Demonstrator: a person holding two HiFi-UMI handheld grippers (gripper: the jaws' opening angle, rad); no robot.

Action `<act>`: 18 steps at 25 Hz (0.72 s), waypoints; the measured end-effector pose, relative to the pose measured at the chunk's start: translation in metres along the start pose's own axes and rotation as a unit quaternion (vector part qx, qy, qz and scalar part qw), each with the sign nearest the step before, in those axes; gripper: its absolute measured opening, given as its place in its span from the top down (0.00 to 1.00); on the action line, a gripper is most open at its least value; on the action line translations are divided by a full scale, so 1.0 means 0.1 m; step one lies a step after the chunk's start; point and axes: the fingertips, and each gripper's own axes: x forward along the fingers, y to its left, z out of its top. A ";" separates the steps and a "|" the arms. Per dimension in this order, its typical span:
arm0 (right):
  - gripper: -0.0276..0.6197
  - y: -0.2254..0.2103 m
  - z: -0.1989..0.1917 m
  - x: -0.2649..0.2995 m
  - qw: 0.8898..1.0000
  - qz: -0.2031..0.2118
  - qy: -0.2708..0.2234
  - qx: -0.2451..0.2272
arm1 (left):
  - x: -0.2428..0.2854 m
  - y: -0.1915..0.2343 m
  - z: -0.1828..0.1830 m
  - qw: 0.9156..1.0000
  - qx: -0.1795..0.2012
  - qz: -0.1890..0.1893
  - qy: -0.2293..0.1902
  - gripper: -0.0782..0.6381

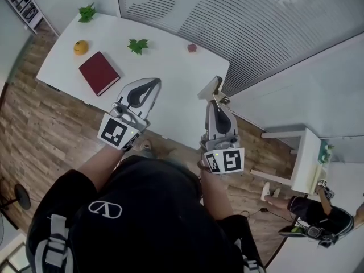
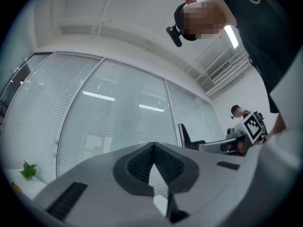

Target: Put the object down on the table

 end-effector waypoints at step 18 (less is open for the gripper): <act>0.95 -0.54 -0.32 0.45 0.996 0.068 0.028 0.049 | 0.47 0.02 -0.14 0.999 0.011 0.052 0.006 0.88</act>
